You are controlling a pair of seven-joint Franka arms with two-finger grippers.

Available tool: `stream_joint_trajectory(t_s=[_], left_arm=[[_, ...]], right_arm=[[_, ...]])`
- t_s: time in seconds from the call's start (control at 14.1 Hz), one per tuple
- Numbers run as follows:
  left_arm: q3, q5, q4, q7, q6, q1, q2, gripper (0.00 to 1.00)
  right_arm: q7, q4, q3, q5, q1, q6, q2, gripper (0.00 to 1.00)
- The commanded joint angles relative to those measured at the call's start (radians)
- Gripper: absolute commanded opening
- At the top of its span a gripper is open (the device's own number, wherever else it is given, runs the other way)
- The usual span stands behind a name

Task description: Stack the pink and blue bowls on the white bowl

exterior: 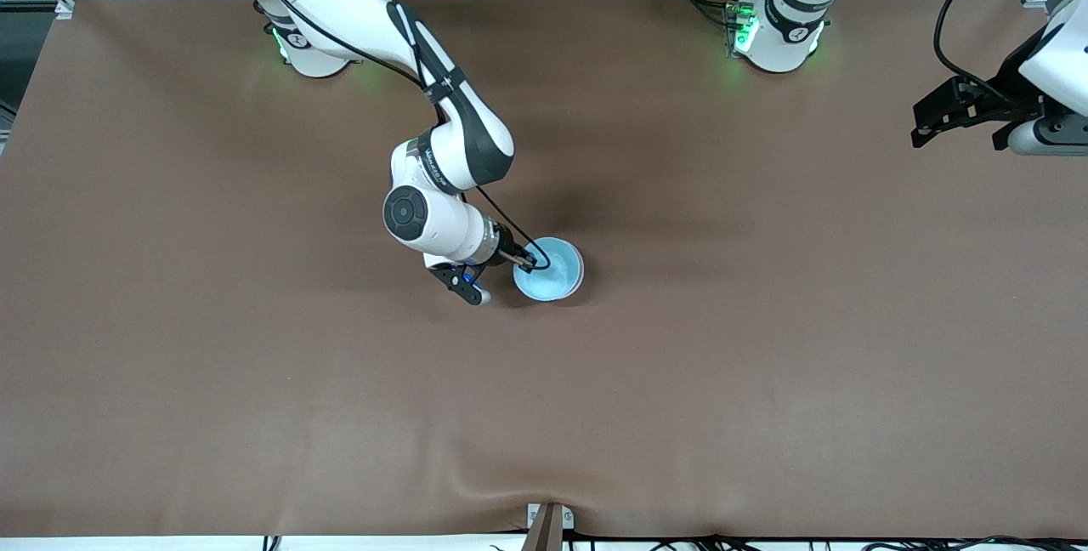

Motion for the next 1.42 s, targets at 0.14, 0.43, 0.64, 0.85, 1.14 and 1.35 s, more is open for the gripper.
stream_joint_trajectory(t_s=[0.14, 0.43, 0.64, 0.85, 1.14, 1.35], left_arm=[[-0.002, 0.01, 0.001, -0.011, 0.007, 0.007, -0.003, 1.0], [-0.004, 0.004, -0.001, 0.005, 0.004, 0.061, -0.004, 1.0], [-0.01, 0.002, -0.001, -0.004, 0.002, 0.066, -0.006, 1.0], [-0.011, 0.002, -0.001, -0.002, 0.002, 0.067, -0.004, 1.0], [-0.011, 0.001, -0.001, -0.002, 0.002, 0.066, -0.003, 1.0], [-0.011, 0.002, 0.001, -0.001, 0.002, 0.064, -0.001, 1.0]], right_arm=[[0.02, -0.021, -0.006, -0.003, 0.017, 0.006, -0.005, 0.14], [0.017, -0.023, -0.009, -0.005, 0.01, -0.004, -0.02, 1.0], [0.01, -0.026, -0.074, -0.127, 0.008, -0.06, -0.091, 1.0], [-0.038, -0.023, -0.164, -0.362, -0.001, -0.223, -0.19, 1.0], [-0.309, -0.025, -0.27, -0.401, -0.062, -0.315, -0.273, 1.0], [-0.392, -0.026, -0.273, -0.401, -0.131, -0.353, -0.316, 1.0]])
